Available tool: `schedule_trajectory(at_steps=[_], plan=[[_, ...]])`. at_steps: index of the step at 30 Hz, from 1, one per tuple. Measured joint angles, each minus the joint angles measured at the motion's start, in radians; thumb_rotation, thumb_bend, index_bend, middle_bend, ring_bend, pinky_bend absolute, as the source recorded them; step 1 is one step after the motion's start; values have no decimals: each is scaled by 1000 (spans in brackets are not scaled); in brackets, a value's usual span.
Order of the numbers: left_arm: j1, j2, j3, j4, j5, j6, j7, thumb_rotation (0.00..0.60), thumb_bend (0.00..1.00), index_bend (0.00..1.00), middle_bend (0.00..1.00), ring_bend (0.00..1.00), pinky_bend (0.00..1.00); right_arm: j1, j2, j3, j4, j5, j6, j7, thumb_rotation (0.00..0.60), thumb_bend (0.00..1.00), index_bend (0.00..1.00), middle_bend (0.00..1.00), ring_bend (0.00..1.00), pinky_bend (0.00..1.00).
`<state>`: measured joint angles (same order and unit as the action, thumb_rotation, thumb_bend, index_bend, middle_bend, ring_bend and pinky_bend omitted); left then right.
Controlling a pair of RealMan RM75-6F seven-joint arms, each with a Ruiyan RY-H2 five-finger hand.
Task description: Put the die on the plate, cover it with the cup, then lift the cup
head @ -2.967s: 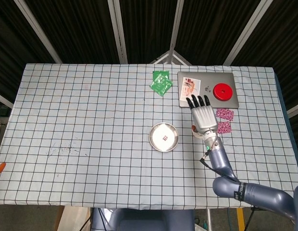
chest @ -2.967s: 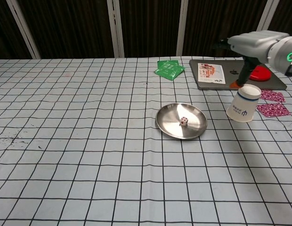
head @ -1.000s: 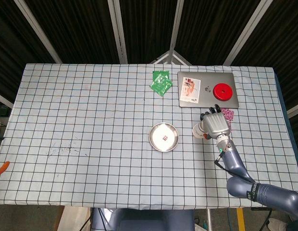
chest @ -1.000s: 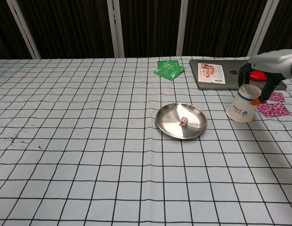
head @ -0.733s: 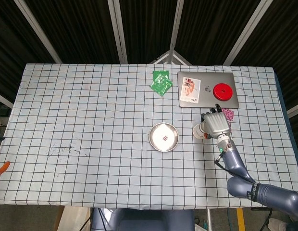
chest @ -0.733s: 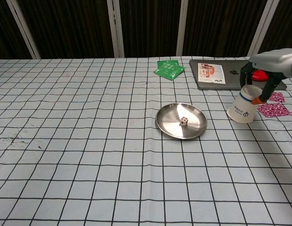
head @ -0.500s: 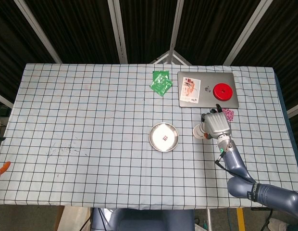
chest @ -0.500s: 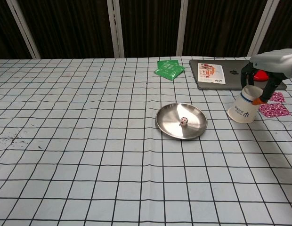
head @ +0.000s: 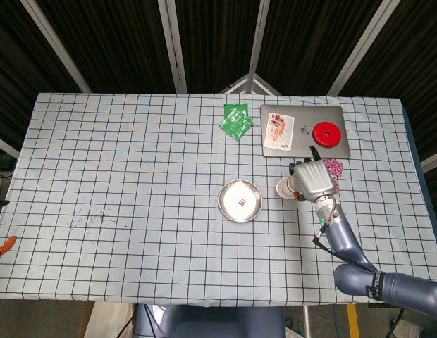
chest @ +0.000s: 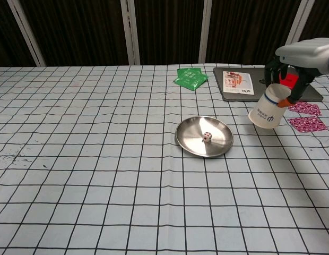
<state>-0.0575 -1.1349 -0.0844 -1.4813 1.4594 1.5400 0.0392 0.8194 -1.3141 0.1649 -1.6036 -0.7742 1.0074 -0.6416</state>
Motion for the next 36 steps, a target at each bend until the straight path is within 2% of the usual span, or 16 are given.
schedule_trajectory(at_steps=[7, 14, 18, 25, 36], plan=[[8, 19, 7, -3, 21, 18, -49, 600, 286, 243, 0, 0, 0, 24, 32, 1, -177, 42, 53, -104, 600, 390, 539, 586, 333, 0], [21, 35, 1, 1, 22, 45, -91, 600, 286, 243, 0, 0, 0, 66, -21, -5, -237, 61, 86, -180, 600, 401, 539, 586, 333, 0], [24, 40, -2, 4, 19, 49, -102, 600, 286, 243, 0, 0, 0, 95, -84, -3, -226, 73, 94, -207, 600, 405, 539, 586, 333, 0], [26, 43, -7, 11, 7, 45, -117, 600, 286, 245, 0, 0, 0, 138, -188, 2, -146, 84, 101, -231, 600, 407, 539, 586, 333, 0], [31, 46, -14, 19, -7, 49, -128, 600, 286, 246, 0, 0, 0, 175, -272, 8, -22, 64, 89, -233, 600, 414, 539, 586, 333, 0]])
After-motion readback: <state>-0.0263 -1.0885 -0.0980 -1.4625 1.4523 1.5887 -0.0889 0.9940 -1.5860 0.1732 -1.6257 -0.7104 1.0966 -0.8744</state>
